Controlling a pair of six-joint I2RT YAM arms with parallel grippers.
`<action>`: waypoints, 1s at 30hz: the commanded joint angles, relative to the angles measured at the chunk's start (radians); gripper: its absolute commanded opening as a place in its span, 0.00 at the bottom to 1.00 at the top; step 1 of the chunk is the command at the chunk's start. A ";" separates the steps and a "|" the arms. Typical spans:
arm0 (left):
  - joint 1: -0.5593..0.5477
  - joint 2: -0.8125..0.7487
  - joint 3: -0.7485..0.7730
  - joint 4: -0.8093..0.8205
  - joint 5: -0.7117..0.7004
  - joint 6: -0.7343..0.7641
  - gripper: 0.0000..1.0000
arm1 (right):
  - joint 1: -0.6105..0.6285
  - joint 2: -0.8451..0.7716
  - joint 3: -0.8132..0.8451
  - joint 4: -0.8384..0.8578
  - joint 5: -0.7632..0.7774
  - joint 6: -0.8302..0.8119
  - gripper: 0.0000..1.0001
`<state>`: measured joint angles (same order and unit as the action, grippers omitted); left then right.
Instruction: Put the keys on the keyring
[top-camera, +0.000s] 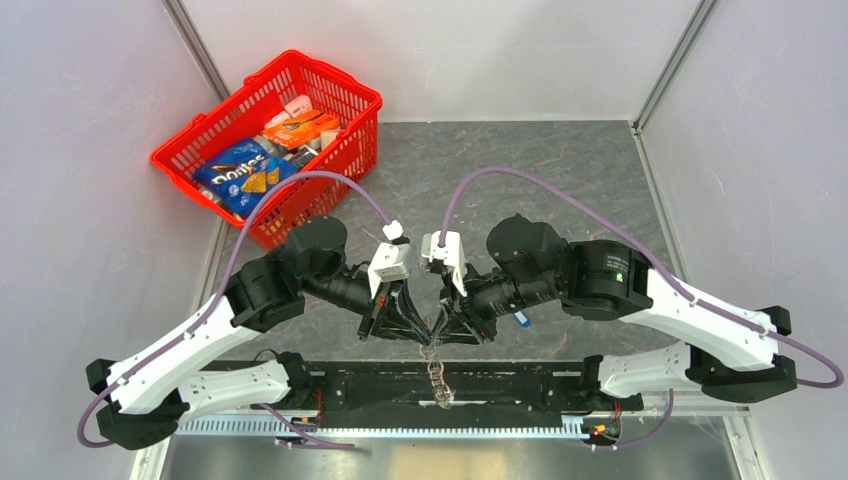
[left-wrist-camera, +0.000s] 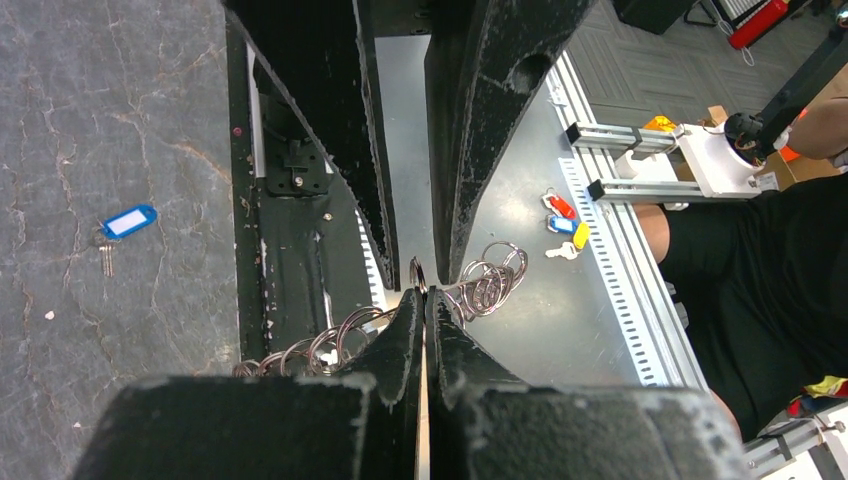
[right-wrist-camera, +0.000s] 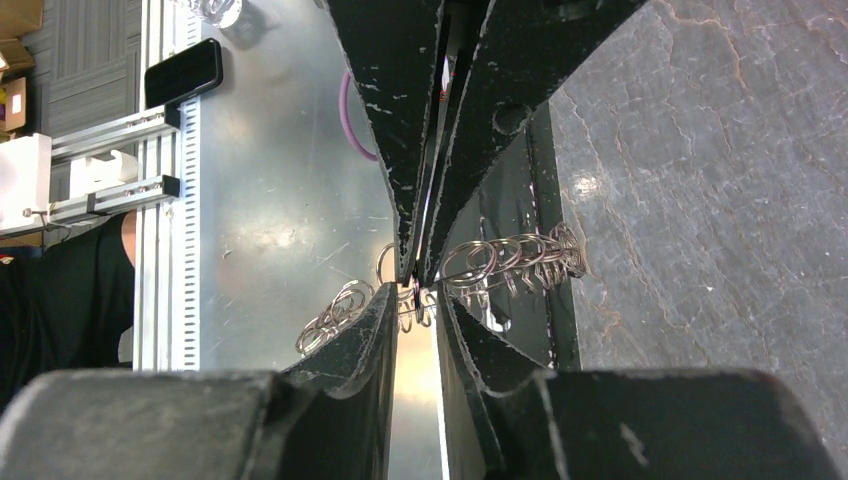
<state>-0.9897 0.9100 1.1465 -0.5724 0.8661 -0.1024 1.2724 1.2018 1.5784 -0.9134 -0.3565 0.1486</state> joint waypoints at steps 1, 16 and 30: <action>0.000 -0.005 0.027 0.055 0.029 0.027 0.02 | 0.001 0.004 -0.007 0.039 -0.021 -0.004 0.27; 0.000 -0.011 0.016 0.068 0.034 0.023 0.02 | 0.001 -0.002 -0.016 0.077 -0.040 0.000 0.00; 0.000 -0.077 -0.028 0.186 0.050 -0.003 0.33 | 0.001 -0.154 -0.239 0.422 -0.047 0.104 0.00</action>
<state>-0.9897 0.8898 1.1290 -0.5392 0.9035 -0.1043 1.2716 1.0821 1.3735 -0.6777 -0.4034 0.1921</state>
